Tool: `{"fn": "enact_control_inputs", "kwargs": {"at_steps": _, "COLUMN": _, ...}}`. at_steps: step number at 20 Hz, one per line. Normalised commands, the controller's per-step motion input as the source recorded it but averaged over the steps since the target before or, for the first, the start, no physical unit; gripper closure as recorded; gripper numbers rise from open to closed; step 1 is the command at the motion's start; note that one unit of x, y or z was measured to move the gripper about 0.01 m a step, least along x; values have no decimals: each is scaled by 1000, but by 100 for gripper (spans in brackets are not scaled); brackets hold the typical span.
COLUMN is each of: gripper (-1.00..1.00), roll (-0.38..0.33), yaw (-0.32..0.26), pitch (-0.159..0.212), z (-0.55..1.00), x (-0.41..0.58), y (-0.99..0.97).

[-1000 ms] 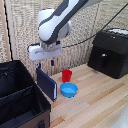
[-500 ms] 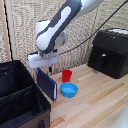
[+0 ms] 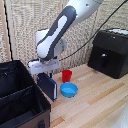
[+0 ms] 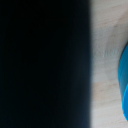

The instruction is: Discover the targeted book and set your gripper to the appropriate amplitude. Smoothly guide your gripper in the direction of the book and snatch it firmly. Search for the back section of the caddy. Move the held book towards the back section and lightly deposit it inside.

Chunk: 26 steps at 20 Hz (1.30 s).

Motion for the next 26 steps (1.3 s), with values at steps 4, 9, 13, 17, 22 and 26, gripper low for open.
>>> {"fn": "enact_control_inputs", "kwargs": {"at_steps": 4, "gripper": 100, "roll": -8, "yaw": 0, "pitch": 21, "z": -1, "x": 0, "y": 54}}
{"fn": "enact_control_inputs", "kwargs": {"at_steps": 9, "gripper": 100, "roll": -19, "yaw": 46, "pitch": 12, "z": -35, "x": 38, "y": 77}}
{"fn": "enact_control_inputs", "kwargs": {"at_steps": 13, "gripper": 100, "roll": -2, "yaw": 69, "pitch": 2, "z": -55, "x": 76, "y": 46}}
{"fn": "enact_control_inputs", "kwargs": {"at_steps": 17, "gripper": 100, "roll": 0, "yaw": 72, "pitch": 0, "z": -49, "x": 40, "y": 54}}
{"fn": "enact_control_inputs", "kwargs": {"at_steps": 22, "gripper": 100, "roll": 15, "yaw": 33, "pitch": -11, "z": 177, "x": 1, "y": 55}}
{"fn": "enact_control_inputs", "kwargs": {"at_steps": 26, "gripper": 100, "roll": 79, "yaw": -62, "pitch": -5, "z": 886, "x": 31, "y": 0}}
